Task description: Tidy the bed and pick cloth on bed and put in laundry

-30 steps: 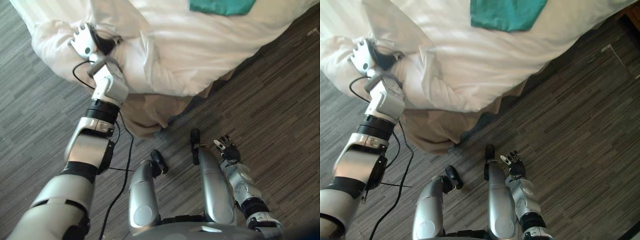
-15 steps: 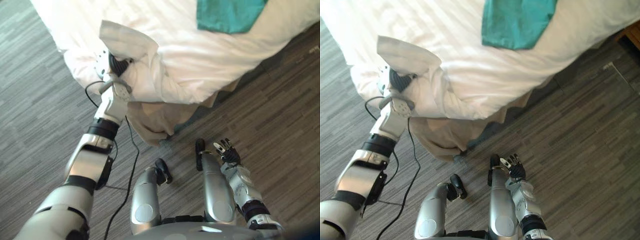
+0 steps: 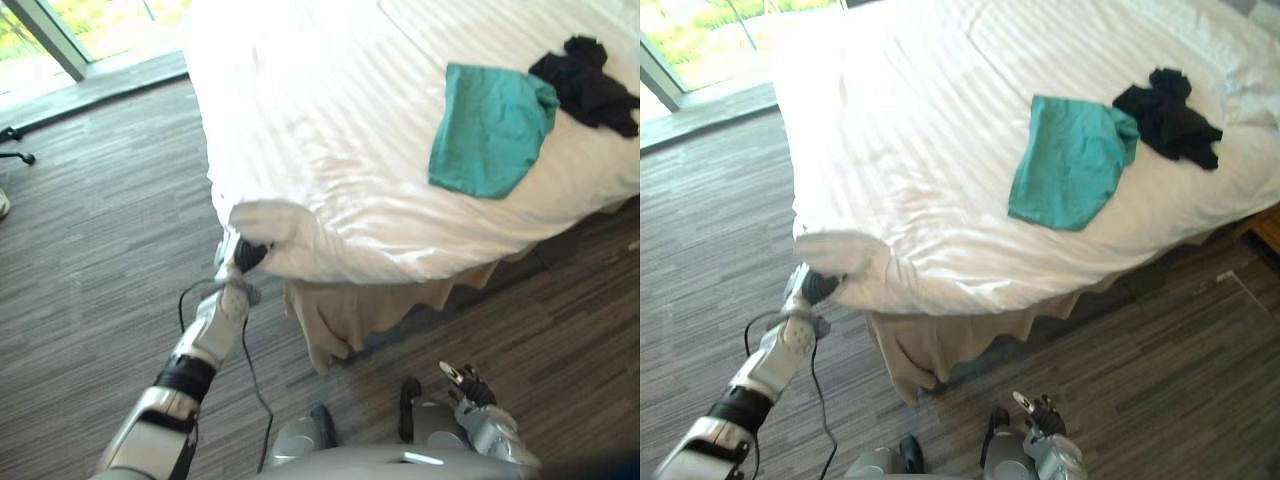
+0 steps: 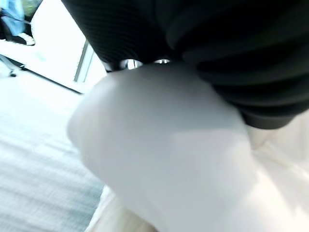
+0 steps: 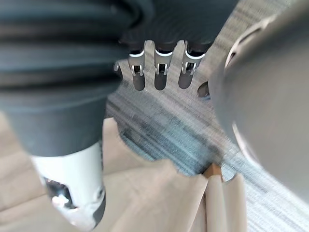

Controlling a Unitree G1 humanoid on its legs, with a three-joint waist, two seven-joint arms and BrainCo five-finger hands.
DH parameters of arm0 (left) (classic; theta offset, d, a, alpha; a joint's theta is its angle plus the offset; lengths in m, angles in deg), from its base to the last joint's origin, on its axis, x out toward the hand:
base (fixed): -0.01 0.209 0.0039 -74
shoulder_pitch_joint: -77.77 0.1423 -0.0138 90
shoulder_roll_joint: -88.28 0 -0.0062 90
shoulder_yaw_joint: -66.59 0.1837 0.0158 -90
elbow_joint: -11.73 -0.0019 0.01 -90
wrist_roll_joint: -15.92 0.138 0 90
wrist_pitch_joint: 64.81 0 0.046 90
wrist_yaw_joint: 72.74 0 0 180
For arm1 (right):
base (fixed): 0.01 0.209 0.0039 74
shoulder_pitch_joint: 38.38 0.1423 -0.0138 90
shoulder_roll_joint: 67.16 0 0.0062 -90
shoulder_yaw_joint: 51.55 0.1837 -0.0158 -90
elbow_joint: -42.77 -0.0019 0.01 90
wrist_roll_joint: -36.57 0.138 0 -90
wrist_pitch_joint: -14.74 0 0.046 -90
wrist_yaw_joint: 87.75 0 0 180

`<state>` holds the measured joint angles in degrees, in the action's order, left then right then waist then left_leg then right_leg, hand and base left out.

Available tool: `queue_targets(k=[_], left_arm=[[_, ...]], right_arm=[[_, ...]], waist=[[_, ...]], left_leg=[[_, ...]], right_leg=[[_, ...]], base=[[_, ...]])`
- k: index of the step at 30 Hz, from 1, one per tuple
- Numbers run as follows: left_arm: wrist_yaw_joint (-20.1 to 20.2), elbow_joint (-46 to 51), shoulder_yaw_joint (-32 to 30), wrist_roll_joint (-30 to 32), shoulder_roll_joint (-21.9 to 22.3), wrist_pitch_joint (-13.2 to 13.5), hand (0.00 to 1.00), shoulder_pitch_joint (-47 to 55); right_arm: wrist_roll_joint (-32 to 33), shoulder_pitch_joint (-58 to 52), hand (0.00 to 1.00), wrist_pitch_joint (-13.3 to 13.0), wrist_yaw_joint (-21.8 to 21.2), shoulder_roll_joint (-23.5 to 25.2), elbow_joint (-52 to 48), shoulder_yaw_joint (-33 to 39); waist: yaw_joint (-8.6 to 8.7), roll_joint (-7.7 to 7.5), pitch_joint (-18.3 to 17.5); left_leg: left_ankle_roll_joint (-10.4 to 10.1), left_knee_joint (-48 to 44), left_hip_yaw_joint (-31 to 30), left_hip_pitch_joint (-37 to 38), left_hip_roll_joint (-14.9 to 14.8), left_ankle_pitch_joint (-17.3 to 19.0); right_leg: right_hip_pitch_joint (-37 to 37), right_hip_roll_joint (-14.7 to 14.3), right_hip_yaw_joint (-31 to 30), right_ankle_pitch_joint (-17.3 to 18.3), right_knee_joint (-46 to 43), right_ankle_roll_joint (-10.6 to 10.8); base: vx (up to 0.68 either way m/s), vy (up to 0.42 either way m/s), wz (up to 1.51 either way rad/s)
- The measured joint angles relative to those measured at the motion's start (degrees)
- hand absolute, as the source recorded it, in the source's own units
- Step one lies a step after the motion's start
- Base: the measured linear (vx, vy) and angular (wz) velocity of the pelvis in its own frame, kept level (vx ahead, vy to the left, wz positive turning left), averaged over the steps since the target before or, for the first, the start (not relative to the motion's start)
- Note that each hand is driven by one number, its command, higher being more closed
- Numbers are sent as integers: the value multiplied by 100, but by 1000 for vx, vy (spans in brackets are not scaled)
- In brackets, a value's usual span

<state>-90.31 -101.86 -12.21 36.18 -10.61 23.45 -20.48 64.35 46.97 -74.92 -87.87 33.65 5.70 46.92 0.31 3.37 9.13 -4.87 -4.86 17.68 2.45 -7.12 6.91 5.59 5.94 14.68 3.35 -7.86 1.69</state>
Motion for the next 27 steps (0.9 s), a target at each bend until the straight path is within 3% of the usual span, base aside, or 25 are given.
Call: queue_targets(k=[8,14,17,21,23,27], left_arm=[[-33,-30,-299,-340,600,26,0,1165],[-149,-1319,-917,-923,1155,-207,0,1786],[-274,-2119,-1362,-1082,1394,-128,0,2036],[-332,-3145,-2154,-1435,1813,131,0,2317],[-176,-3399,-2310,-1463,2000,372,0,2404],[172,-3392,-2301,-1438,2084,818,0,2374]], right_arm=[[1,-32,0,387,-144,-36,328,246],[17,-159,0,617,-162,-23,504,614],[20,-260,0,373,-2,33,548,708],[97,-303,0,-259,274,74,529,981],[125,-294,0,-649,436,73,463,1123],[123,-243,0,-1169,582,74,122,1163]], waist=[[-51,-15,-159],[-111,-102,-281],[-137,-183,-348],[-149,-250,-381],[-160,-251,-392],[-158,-256,-406]], left_leg=[[92,302,-290,278,141,-137],[87,490,-444,496,160,-219],[49,531,-460,508,162,-200],[39,621,-398,646,158,-202],[36,683,-364,758,154,-195],[38,683,-268,803,142,-162]], right_leg=[[-842,-159,192,-677,1297,42],[-1007,-175,297,-639,1367,83],[-1009,-173,313,-629,1368,88],[-1073,-167,263,-626,1368,93],[-1169,-167,227,-626,1368,92],[-1194,-173,146,-624,1368,94]], base=[[-23,8,11],[-40,-7,8],[-4,3,4],[32,22,-6],[33,24,-7],[28,26,-12]])
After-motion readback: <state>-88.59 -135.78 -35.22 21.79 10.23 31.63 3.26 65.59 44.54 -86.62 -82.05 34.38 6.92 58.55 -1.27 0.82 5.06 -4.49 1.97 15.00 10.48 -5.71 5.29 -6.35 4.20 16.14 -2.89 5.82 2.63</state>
